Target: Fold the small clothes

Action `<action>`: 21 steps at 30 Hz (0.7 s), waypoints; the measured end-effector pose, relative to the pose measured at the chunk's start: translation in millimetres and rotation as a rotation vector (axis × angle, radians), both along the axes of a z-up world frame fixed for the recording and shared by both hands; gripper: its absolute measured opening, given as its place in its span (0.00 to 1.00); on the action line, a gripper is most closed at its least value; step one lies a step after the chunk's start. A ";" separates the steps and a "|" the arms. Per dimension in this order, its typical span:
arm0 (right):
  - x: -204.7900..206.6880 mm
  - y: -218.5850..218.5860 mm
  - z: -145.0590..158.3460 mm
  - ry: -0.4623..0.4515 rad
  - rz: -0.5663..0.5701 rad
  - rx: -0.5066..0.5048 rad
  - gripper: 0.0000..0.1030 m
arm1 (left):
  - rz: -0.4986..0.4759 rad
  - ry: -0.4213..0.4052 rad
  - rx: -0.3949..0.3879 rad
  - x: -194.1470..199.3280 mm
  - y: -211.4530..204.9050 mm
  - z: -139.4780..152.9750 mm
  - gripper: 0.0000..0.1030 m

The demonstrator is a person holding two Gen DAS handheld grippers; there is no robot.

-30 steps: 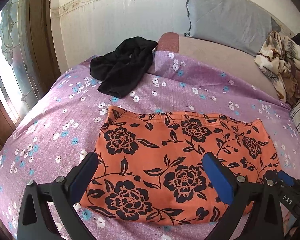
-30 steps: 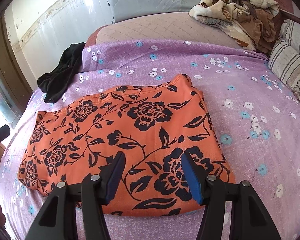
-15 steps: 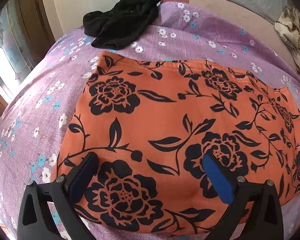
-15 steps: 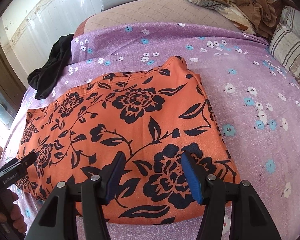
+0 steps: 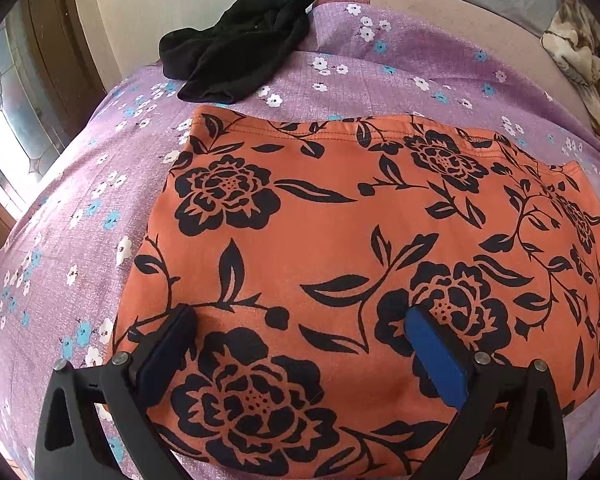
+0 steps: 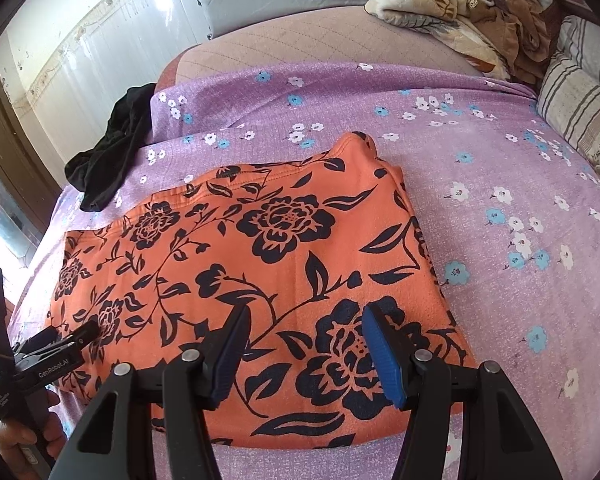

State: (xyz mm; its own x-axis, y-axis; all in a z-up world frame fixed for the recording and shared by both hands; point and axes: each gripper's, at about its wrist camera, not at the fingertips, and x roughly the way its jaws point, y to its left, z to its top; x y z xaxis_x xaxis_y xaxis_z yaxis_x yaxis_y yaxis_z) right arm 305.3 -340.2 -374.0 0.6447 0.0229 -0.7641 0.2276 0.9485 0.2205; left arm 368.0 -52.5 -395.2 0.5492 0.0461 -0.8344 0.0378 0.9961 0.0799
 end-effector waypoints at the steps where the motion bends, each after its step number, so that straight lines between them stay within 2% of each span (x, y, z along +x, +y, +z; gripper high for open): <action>1: 0.2 0.0 -0.3 0.002 -0.001 0.000 0.60 | -0.001 -0.002 0.000 -0.2 -0.1 -0.3 1.00; 6: 5.8 -3.1 -12.5 0.070 -0.010 0.001 0.59 | -0.003 -0.009 0.002 -0.6 -0.7 -2.3 1.00; 21: 0.3 -6.6 -11.3 0.083 -0.002 -0.019 0.58 | 0.004 -0.001 -0.004 1.8 -0.2 -2.8 1.00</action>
